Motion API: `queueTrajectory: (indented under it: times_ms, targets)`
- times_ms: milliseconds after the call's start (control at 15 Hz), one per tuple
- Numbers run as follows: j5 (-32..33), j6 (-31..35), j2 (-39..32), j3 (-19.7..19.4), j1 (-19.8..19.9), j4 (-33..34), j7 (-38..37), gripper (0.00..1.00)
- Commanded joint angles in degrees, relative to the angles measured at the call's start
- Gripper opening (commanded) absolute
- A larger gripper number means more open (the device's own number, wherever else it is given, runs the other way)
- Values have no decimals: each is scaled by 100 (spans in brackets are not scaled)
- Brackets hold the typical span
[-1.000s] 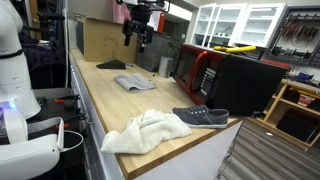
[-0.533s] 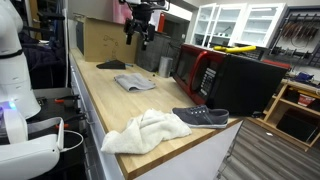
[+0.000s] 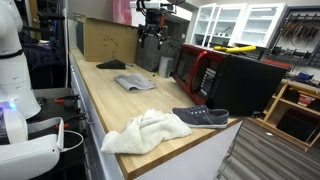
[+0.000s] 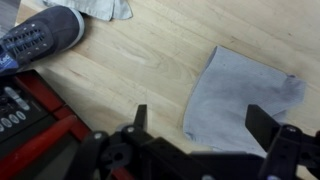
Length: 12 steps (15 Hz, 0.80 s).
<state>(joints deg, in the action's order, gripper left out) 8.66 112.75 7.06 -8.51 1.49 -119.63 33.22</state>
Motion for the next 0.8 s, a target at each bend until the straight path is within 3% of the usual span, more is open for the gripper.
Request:
queueTrajectory:
  times_ms: [0, 267, 733]
  targets:
    - [-3, -8, -154, 113, 88, 147, 6, 100]
    - [100, 73, -383, 185, 72, 383, -39, 100]
    - [-330, 993, -1020, 346, 113, 276, 103, 100]
